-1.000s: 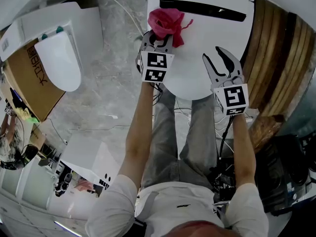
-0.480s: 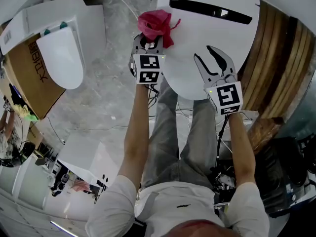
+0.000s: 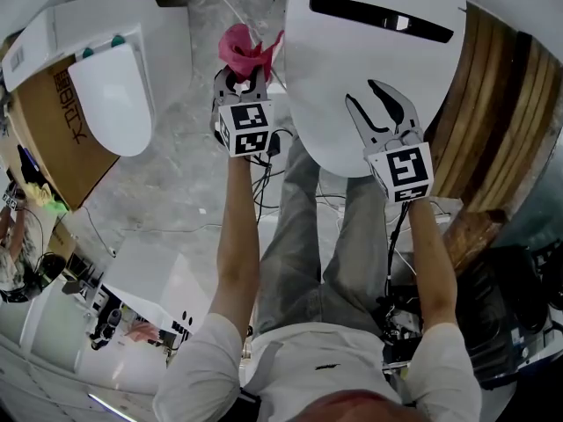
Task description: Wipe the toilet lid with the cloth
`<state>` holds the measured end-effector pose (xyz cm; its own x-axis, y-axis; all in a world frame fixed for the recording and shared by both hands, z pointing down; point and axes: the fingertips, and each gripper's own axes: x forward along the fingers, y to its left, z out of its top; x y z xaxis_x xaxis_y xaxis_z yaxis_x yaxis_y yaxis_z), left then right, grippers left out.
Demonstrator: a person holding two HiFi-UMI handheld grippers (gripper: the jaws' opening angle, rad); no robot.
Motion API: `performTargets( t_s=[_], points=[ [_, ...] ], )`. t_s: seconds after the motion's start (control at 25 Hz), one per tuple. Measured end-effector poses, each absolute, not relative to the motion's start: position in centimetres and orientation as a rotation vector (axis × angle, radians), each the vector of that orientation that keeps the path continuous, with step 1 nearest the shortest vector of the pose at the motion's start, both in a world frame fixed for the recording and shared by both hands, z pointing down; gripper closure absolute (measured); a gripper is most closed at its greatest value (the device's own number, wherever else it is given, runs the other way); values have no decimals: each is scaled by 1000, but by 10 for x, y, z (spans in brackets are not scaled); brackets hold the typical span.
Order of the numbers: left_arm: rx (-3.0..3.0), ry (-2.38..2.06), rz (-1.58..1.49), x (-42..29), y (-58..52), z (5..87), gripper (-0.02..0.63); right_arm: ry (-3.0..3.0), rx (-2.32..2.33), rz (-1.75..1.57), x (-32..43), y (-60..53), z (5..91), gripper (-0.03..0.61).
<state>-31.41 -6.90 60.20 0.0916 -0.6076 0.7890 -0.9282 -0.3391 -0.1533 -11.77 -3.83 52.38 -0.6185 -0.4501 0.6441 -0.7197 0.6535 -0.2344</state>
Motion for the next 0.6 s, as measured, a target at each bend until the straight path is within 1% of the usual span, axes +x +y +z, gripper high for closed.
performTargets(
  t_s=[0.6],
  points=[
    [2124,-1306,1141,-253,-43,626,505,-2249,1029,715,-91,-14,534,387]
  ],
)
